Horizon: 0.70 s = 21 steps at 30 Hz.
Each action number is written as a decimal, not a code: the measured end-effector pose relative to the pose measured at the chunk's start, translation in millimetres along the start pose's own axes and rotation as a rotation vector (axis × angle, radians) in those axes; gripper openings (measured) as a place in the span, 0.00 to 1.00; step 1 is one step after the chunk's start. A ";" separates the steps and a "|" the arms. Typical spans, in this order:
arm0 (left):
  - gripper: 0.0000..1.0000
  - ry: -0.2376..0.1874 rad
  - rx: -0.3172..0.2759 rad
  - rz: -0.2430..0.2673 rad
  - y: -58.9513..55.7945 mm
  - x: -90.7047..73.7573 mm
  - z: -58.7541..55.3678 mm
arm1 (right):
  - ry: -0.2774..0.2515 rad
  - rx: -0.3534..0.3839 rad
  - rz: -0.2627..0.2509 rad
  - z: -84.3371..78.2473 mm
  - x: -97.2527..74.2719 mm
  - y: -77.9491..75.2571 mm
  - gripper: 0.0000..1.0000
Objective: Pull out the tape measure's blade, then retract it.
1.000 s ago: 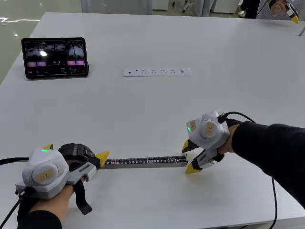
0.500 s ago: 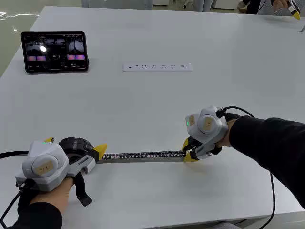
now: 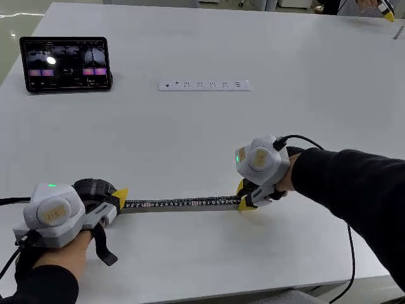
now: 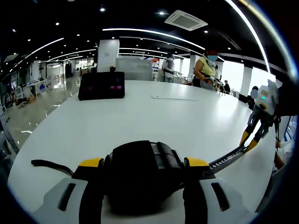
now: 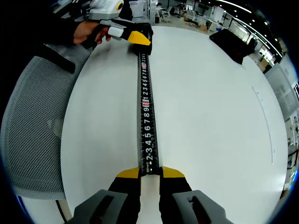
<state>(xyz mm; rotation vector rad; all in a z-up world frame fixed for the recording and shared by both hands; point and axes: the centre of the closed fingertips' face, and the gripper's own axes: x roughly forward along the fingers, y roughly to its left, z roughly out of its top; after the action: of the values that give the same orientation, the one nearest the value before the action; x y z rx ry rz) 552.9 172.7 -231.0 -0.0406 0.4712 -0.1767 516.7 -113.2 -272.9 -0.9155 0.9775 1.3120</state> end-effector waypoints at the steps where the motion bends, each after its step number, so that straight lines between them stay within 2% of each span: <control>1: 0.64 0.009 0.017 -0.001 -0.6 -0.1 -1.1 | -0.002 0.003 0.000 -0.2 0.1 -0.3 0.11; 2: 0.63 0.019 0.037 0.003 -0.9 0.1 -1.8 | -0.005 0.008 0.001 0.0 0.3 -0.3 0.10; 4: 0.63 0.023 0.033 0.009 0.0 1.0 -1.3 | -0.007 -0.008 0.001 0.2 0.2 -0.7 0.10; 13: 0.63 0.023 0.026 0.006 1.1 1.3 -2.6 | -0.005 0.011 0.001 1.9 0.7 -0.8 0.10; 14: 0.63 0.023 0.026 0.006 1.1 1.1 -2.6 | -0.002 0.023 0.001 2.3 0.8 -1.4 0.10; 15: 0.63 0.024 0.026 0.005 1.0 1.0 -2.7 | -0.016 0.082 0.002 3.8 1.1 -1.6 0.10; 17: 0.63 0.025 0.026 0.005 1.0 0.8 -2.9 | -0.004 0.039 0.002 3.7 1.8 -2.1 0.10; 21: 0.63 0.025 0.025 0.005 0.2 -0.4 -2.4 | 0.019 0.030 0.001 5.2 2.2 -1.9 0.10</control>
<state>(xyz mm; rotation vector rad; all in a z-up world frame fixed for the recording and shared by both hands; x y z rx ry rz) 551.4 173.0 -233.0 -0.0130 0.4937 -0.1781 519.0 -107.6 -273.2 -0.9054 1.0099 1.2885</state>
